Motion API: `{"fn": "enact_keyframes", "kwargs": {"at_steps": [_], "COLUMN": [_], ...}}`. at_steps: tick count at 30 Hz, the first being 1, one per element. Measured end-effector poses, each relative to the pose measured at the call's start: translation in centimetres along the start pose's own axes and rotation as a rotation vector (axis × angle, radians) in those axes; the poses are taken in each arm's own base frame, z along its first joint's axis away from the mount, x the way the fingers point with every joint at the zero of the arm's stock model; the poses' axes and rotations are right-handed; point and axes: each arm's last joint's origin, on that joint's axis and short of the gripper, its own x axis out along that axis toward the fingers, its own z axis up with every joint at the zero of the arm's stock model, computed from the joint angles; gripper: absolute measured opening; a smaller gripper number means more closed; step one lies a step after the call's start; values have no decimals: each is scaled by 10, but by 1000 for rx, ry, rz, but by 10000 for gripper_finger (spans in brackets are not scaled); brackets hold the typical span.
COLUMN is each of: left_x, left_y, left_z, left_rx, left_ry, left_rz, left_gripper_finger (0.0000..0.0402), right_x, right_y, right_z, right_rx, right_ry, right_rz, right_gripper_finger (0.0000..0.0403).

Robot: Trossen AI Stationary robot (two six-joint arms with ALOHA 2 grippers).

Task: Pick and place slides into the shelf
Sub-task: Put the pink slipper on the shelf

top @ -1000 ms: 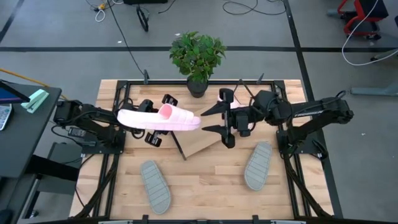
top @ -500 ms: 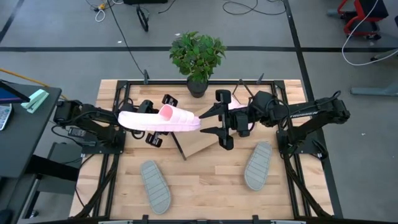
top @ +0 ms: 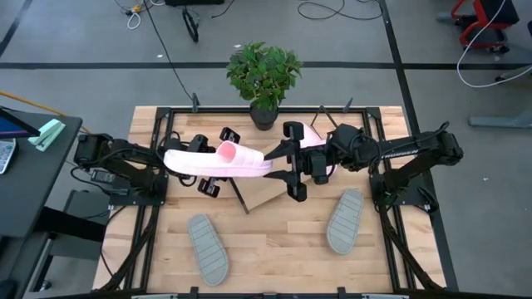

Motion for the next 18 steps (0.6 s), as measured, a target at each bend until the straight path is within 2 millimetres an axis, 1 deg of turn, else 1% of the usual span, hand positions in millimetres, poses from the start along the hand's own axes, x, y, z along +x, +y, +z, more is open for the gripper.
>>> {"fn": "enact_keyframes", "kwargs": {"at_steps": [7, 18], "left_x": [0, 0], "left_y": [0, 0], "left_z": [0, -1], "left_rx": [10, 4], "left_ry": [-1, 11], "left_rz": [0, 2], "left_gripper_finger": [91, 91], "right_x": [0, -1], "right_y": [1, -4], "right_z": [-1, -6], "right_rx": [31, 59], "right_ry": [-1, 23], "right_rz": [6, 2], "right_gripper_finger": [151, 151]}}
